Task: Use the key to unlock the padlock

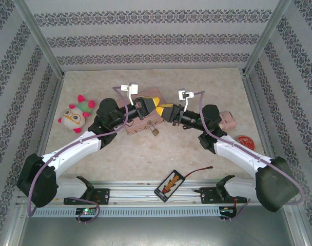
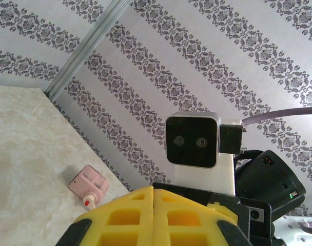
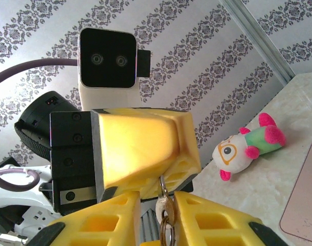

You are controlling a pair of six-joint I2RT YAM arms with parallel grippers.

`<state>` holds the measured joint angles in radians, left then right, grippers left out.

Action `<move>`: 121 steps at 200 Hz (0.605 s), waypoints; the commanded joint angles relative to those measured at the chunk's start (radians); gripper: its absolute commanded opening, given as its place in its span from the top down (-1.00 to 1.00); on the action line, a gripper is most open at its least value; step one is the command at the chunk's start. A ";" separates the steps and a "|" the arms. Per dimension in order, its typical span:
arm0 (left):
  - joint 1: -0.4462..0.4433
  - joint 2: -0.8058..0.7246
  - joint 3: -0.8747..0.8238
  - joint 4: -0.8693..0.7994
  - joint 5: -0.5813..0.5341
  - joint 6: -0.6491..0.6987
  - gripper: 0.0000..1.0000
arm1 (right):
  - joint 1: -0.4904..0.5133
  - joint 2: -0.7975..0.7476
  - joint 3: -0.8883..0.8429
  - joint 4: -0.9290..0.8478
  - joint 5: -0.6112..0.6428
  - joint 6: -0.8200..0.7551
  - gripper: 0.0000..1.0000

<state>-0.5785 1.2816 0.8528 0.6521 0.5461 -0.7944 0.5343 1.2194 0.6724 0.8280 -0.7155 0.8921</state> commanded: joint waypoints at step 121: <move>0.014 0.019 -0.006 0.125 0.002 -0.047 1.00 | -0.004 0.007 0.016 0.073 0.005 0.011 0.60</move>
<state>-0.5739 1.2980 0.8528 0.7017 0.5426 -0.8246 0.5339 1.2205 0.6724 0.8288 -0.7147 0.8928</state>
